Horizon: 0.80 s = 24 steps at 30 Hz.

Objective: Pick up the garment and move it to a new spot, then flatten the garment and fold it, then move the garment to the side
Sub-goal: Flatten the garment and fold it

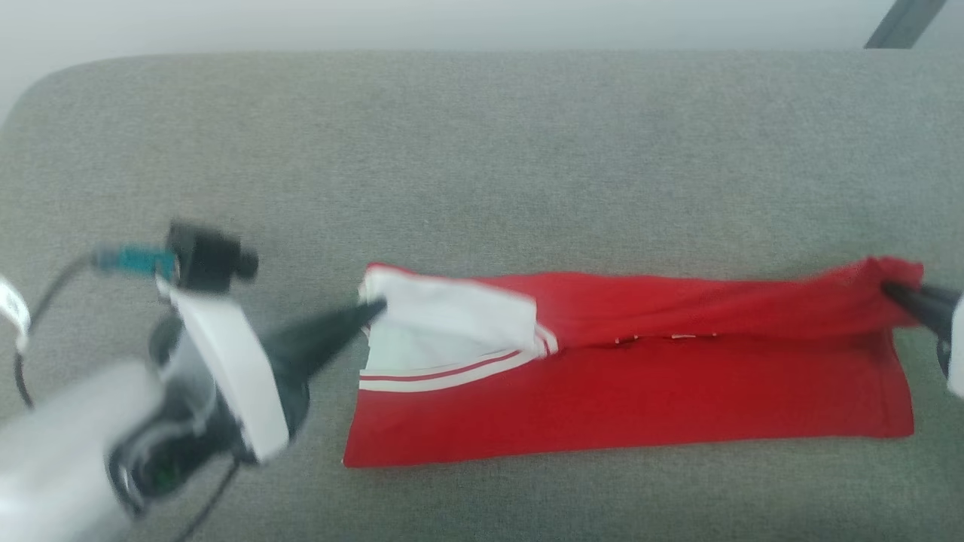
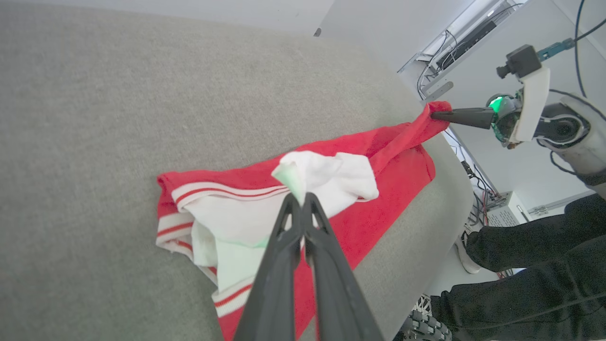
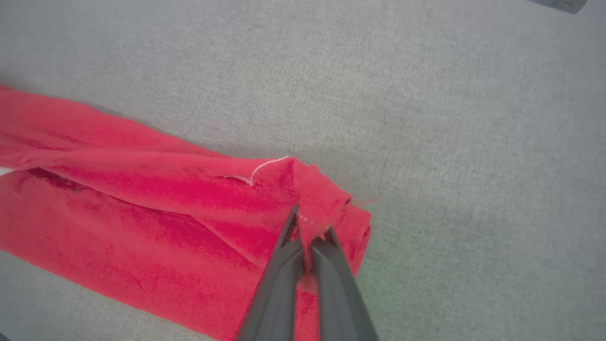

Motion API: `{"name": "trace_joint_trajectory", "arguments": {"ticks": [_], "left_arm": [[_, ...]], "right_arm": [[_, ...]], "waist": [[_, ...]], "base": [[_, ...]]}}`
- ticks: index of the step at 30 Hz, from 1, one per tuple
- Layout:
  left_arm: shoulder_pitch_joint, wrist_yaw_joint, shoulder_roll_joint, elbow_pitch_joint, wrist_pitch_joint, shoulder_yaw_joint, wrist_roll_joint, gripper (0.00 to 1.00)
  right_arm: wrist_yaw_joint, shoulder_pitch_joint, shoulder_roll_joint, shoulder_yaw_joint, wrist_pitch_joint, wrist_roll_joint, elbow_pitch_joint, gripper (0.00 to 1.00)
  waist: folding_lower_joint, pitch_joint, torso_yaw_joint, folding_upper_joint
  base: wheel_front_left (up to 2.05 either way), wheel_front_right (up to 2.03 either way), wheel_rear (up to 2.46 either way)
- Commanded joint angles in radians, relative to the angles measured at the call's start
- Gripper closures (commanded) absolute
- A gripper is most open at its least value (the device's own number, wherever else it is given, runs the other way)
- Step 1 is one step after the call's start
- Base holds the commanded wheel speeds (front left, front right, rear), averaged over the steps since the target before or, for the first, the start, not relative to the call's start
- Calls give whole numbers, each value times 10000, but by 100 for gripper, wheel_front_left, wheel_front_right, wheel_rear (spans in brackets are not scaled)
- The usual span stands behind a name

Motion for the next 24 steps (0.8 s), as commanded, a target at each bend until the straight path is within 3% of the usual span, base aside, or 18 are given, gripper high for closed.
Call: {"name": "trace_joint_trajectory", "arguments": {"ticks": [1, 8, 19, 20, 22, 23, 24], "left_arm": [[175, -19, -21, -56, -92, -36, -61, 100], [1356, 18, -65, 125, -1226, -486, 574, 100], [1178, -3, -1641, 2720, -1546, -979, 1271, 100], [1159, -6, -1725, 2847, -1615, -990, 1303, 93], [1185, -10, -1838, 2889, -1833, -958, 1240, 55], [1235, -11, -1851, 2874, -1981, -898, 1170, 7], [1307, -12, -1837, 2858, -2119, -842, 1128, 0]], "right_arm": [[0, 157, -8, -23, -80, 57, -17, 100], [0, 1591, 194, -888, -738, -233, -301, 100], [0, 1153, 1143, -746, -1166, -1119, 395, 100], [0, 1125, 1180, -721, -1195, -1126, 419, 87], [0, 1113, 1233, -749, -1280, -1059, 384, 44], [0, 1155, 1229, -801, -1309, -977, 355, 2], [0, 1228, 1211, -861, -1332, -910, 323, 0]], "waist": [[0, -27, 40, 0], [0, 310, 104, 0], [0, 973, -103, 0], [0, 969, -111, 0], [0, 923, -113, 0], [0, 874, -103, 0], [0, 810, -84, 0]], "base": [[0, 0, 0], [0, 0, 0], [0, 0, 0], [0, 0, 0], [0, 0, 0], [0, 0, 0], [0, 0, 0]]}}
